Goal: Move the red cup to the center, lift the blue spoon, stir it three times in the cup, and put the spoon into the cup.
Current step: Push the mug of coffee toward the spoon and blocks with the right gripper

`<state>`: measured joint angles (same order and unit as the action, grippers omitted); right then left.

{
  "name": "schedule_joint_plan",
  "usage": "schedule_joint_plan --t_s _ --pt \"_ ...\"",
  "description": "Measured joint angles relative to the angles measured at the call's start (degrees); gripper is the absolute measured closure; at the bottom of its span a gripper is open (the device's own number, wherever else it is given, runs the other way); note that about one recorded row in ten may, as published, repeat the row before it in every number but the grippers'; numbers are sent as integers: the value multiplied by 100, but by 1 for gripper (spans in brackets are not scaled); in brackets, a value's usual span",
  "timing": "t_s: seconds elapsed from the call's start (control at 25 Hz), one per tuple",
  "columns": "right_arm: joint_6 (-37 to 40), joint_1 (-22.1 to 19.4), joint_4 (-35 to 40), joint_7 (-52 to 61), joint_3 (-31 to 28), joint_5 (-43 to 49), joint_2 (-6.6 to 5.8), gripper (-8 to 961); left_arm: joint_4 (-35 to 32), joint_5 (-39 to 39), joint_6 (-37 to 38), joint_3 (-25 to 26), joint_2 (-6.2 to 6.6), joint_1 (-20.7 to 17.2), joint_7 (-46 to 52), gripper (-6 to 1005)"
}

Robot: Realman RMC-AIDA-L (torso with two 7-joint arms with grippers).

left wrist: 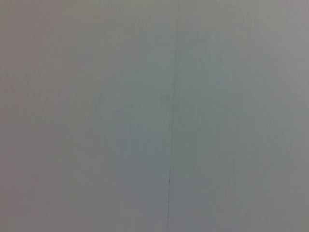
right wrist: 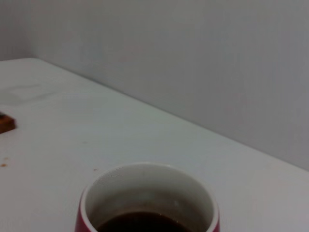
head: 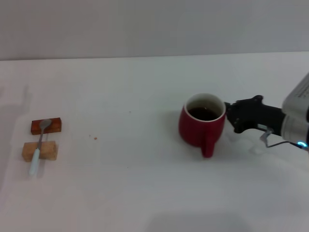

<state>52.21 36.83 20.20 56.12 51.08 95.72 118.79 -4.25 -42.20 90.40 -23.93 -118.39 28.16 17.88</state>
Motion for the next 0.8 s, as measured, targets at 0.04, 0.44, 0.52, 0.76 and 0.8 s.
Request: schedule_joint_plan --t_s 0.04,0.44,0.52,0.76,0.8 --pt "-1 57 -67 -1 40 0 0 954 0 0 0 0 0 0 0 348" --pt "131 380 -418 -152 122 -48 50 955 48 -43 20 -8 -13 -22 4 348" --pt "313 398 -438 -153 120 -55 62 955 56 -44 26 -15 -19 -36 5 348" --pt "545 404 -441 -154 116 -70 65 954 84 -43 39 -16 -18 -84 5 348" --pt "556 404 -443 -154 113 -71 65 954 99 -43 45 -16 -18 -89 5 348"
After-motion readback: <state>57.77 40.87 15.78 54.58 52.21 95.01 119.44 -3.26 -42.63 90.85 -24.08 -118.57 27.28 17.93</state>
